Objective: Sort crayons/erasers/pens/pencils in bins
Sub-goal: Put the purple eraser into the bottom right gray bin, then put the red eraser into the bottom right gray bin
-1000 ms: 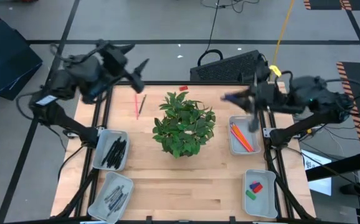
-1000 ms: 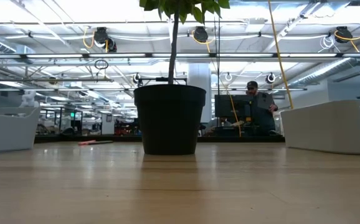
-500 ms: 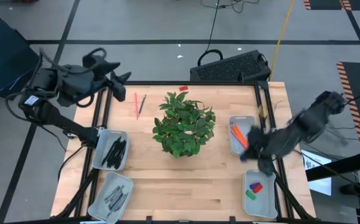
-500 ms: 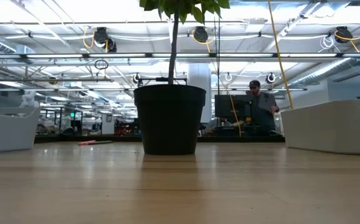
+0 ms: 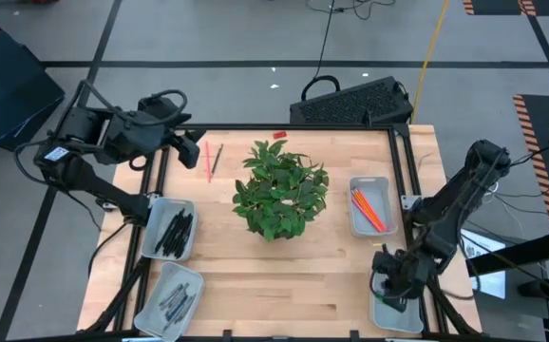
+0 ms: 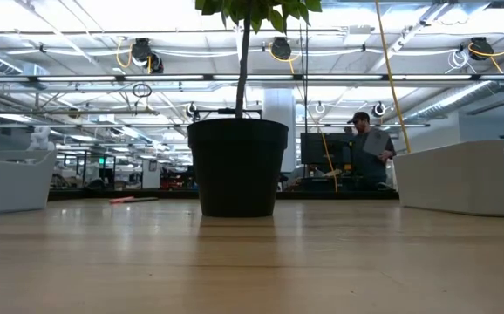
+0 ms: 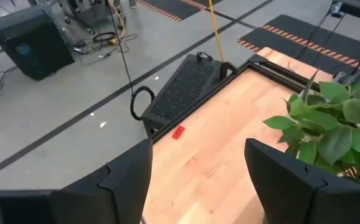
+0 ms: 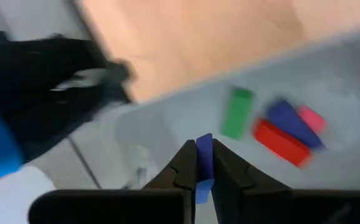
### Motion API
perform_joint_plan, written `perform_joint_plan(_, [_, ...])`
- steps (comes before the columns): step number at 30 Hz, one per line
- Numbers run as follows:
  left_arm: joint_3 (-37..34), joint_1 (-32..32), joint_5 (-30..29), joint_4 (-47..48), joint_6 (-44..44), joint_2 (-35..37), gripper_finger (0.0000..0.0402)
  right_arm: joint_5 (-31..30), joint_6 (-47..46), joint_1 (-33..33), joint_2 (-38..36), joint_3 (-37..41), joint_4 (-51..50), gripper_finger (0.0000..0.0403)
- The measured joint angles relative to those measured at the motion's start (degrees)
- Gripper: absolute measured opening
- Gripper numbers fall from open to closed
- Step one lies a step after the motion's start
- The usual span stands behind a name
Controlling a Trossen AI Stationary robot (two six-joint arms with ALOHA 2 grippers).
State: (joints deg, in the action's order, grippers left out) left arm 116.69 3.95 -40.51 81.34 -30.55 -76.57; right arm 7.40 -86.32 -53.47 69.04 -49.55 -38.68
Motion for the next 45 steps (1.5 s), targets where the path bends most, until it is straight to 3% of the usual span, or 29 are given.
perform_joint_plan(7, [0.01,0.0,0.25,1.16,-0.11,0.06,0.0255,3.25,-3.17,-0.66,2.9,4.03,-0.12,0.0065])
perform_joint_plan(11, [-0.68,0.0,5.13,3.61,-0.52,0.13,0.0255,3.34,-2.8,-0.56,3.0,5.67,-0.7,0.011])
perform_joint_plan(15, [-6.55,0.0,6.35,4.36,-1.6,1.06,0.0255,3.18,-2.98,-0.5,0.31,4.66,-1.06,0.0133])
perform_joint_plan(20, [-18.64,-2.87,9.39,1.92,-2.76,2.77,0.0255,-2.13,-2.23,0.66,-4.78,0.65,-2.33,0.0121])
perform_joint_plan(22, [-24.12,-4.82,13.35,-3.89,0.18,2.87,0.0255,-4.9,-0.16,1.96,-7.0,-1.18,-3.26,0.0115])
perform_joint_plan(26, [-34.71,-10.34,26.72,-21.86,10.12,4.0,0.0255,-11.64,6.35,6.5,-10.94,-4.14,-2.67,0.0112])
perform_joint_plan(29, [-41.32,-15.65,28.69,-30.93,17.08,4.19,0.0255,-15.97,14.31,11.46,-12.42,-5.2,1.33,0.0112])
perform_joint_plan(31, [-45.49,-19.85,33.38,-38.49,21.01,4.13,0.0255,-16.41,19.49,15.04,-12.7,-5.19,4.96,0.0112])
perform_joint_plan(34, [-52.35,-26.65,45.98,-50.02,24.24,4.09,0.0255,-16.4,27.23,20.62,-12.34,-5.19,11.52,0.0112])
perform_joint_plan(37, [-58.11,-32.92,51.09,-59.12,27.76,4.1,0.0255,-16.4,34.07,25.89,-11.39,-5.19,16.92,0.0112])
perform_joint_plan(41, [-62.28,-39.66,56.31,-66.75,32.53,0.95,0.0255,-16.38,39.59,33.06,-10.24,-5.17,19.53,0.0112])
perform_joint_plan(45, [-61.21,-44.98,62.69,-70.49,35.01,-6.13,0.0255,-16.38,44.45,40.94,-8.97,-5.13,23.92,0.0112])
